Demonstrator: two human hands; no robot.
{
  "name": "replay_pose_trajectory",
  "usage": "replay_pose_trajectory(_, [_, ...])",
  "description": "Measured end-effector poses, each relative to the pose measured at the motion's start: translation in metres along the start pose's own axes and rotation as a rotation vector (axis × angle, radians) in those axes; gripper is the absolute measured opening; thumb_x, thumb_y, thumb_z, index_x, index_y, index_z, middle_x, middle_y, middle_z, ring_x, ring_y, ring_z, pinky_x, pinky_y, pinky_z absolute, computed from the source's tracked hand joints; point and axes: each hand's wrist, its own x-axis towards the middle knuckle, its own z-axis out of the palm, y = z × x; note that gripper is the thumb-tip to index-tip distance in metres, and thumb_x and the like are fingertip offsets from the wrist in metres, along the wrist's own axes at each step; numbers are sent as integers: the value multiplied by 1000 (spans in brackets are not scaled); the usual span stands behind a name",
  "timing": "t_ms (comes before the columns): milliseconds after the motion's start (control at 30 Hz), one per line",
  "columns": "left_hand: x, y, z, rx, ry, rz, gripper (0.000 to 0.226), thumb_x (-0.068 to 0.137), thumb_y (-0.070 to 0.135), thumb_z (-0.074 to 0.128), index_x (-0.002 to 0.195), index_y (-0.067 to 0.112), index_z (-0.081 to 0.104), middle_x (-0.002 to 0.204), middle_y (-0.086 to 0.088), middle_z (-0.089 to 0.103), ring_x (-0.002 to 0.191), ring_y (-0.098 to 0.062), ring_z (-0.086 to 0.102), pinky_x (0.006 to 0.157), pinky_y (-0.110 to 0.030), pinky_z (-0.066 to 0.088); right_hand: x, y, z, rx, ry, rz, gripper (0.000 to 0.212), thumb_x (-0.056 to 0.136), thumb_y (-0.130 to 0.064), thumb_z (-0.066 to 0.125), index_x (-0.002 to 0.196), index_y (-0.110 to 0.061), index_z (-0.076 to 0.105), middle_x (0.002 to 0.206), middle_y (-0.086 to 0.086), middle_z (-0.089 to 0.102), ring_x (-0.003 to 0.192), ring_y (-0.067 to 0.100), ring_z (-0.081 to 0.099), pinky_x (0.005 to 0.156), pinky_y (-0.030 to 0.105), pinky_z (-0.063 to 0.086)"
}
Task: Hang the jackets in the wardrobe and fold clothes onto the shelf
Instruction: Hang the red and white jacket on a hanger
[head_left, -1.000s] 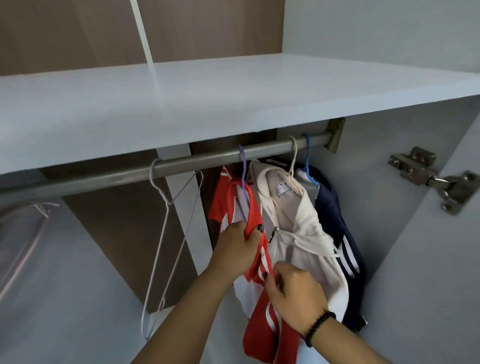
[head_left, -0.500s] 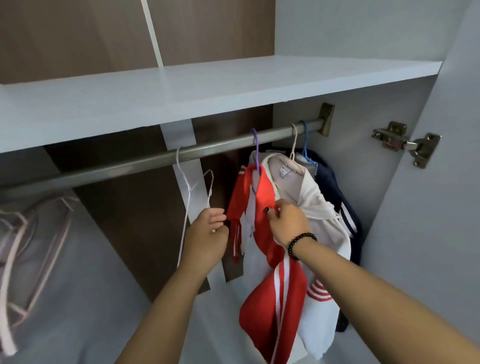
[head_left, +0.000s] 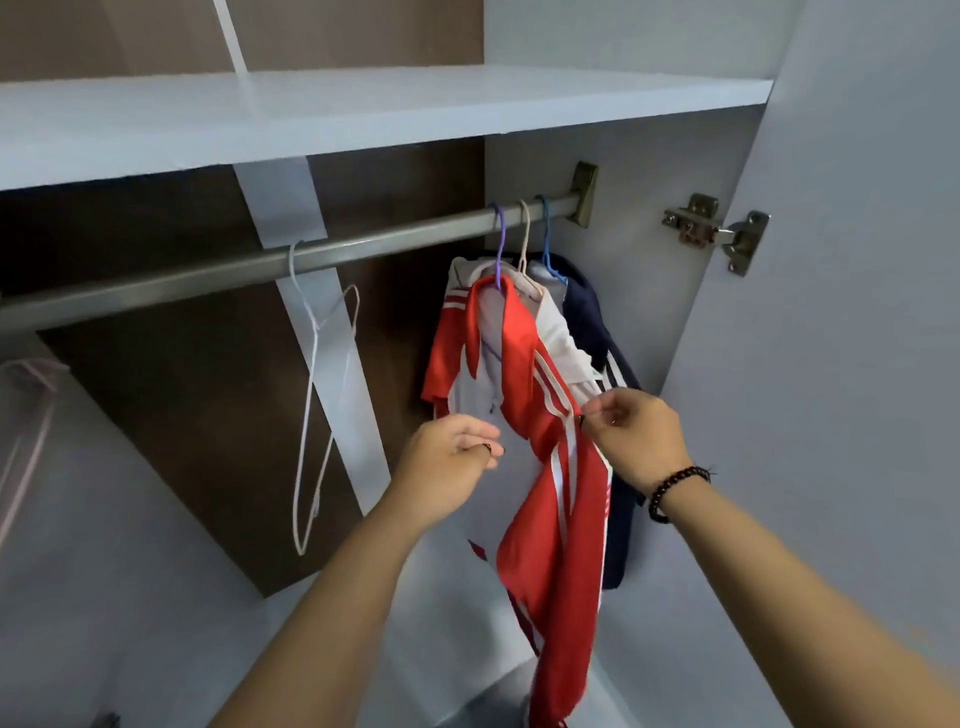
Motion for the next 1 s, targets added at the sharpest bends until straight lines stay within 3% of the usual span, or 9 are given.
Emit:
replay_pose_trajectory(67, [1,0,10,133,-81,68,23,93,15,54,108,26,67,99,17,68,86,3,65,70,-4,44,-23,9,-9,-38,-38,-11,13,80,-16,67,74,-28,67,77,-13,65,73,1,60,62,1,38])
replay_pose_trajectory(133, [1,1,20,269,-194,127,24,94,21,54,114,28,64,95,23,59,84,9,57,63,1,41,-42,19,-17,-98,-118,-4,7,80,-23,70,84,-28,68,92,-10,65,87,6,61,73,9,43])
replay_pose_trajectory(200, [1,6,30,373,-299,151,26,93,25,56,119,26,61,97,20,60,83,9,57,63,0,42,-57,31,-26,-185,-186,16,18,82,-30,69,100,-25,68,106,-7,62,99,11,59,84,18,44])
replay_pose_trajectory(333, [-6,18,59,562,-440,190,38,93,34,58,129,22,54,119,5,66,104,-13,63,91,-31,54,-82,51,-48,-298,-254,97,42,83,-38,68,120,-20,60,124,-1,54,110,17,55,88,20,40])
replay_pose_trajectory(433, [-15,26,84,649,-514,219,41,93,38,57,132,24,52,126,1,63,110,-19,61,94,-39,53,-98,69,-64,-339,-321,167,57,82,-43,68,132,-19,52,134,1,47,121,18,49,99,23,38])
replay_pose_trajectory(733, [-58,55,173,778,-692,347,43,91,35,59,132,22,52,123,4,62,108,-17,60,94,-35,50,-158,122,-129,-365,-402,305,70,82,-53,64,140,-22,39,142,-1,39,130,16,41,104,24,35])
replay_pose_trajectory(1000, [-124,89,270,734,-783,370,39,95,25,51,134,22,51,123,6,61,110,-17,58,97,-37,48,-227,178,-212,-402,-337,397,62,92,-51,49,146,-23,32,145,1,40,128,20,46,105,31,39])
